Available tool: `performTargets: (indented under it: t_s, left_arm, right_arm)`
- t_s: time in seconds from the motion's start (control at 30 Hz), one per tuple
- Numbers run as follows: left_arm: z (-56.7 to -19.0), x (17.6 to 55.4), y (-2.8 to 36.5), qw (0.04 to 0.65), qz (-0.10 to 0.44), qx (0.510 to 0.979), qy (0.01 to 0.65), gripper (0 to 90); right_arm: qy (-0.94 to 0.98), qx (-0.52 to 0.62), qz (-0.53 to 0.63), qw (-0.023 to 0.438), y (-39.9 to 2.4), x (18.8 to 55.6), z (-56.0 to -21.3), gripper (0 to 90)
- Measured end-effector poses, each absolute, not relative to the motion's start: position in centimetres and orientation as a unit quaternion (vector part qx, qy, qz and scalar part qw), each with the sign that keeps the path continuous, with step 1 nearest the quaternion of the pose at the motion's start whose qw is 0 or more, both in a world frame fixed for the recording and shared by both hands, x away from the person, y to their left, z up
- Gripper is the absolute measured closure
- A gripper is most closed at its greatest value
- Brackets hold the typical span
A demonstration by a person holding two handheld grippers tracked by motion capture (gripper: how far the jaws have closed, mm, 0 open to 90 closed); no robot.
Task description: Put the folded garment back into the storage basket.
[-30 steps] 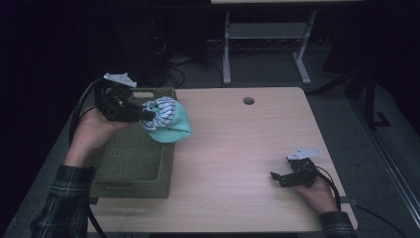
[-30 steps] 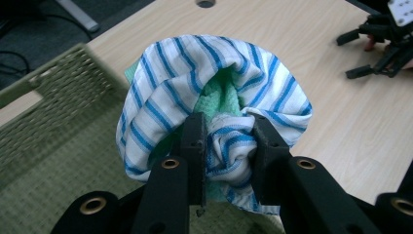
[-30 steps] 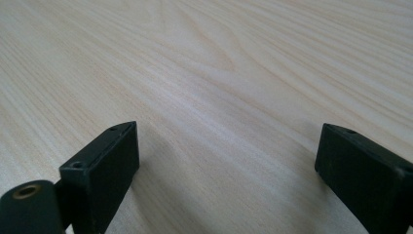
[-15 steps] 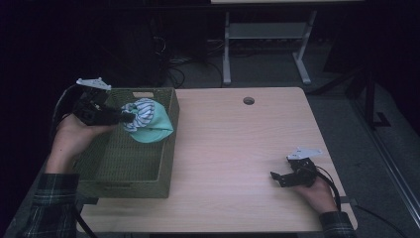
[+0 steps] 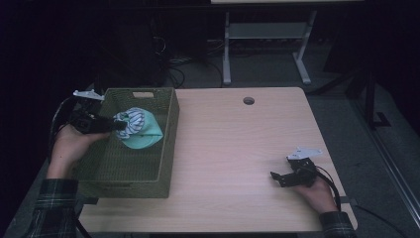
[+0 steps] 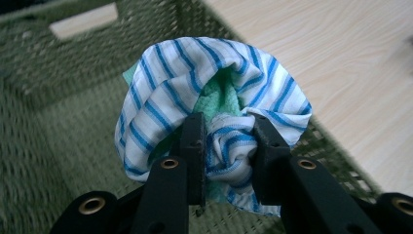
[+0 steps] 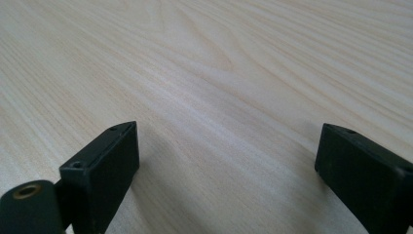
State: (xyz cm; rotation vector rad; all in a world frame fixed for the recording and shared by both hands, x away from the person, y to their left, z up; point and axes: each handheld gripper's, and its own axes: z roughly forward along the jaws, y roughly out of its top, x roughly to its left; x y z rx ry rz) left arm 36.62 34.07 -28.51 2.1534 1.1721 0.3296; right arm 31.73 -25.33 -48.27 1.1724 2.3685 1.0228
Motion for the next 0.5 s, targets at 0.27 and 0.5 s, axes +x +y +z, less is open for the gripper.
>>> performTargets:
  t_s: [0.27,0.5]
  left_arm:
    - [-31.9,37.6,35.4,0.320,0.106,0.814,0.473,70.3]
    - [-34.8,38.3,35.1,0.311,0.086,0.818,0.476,70.3]
  right_arm:
    - [0.826,0.409,0.357,0.153,-25.3,31.7,-48.3,8.6]
    - [0.826,0.409,0.356,0.153,-25.3,31.7,-48.3,8.6]
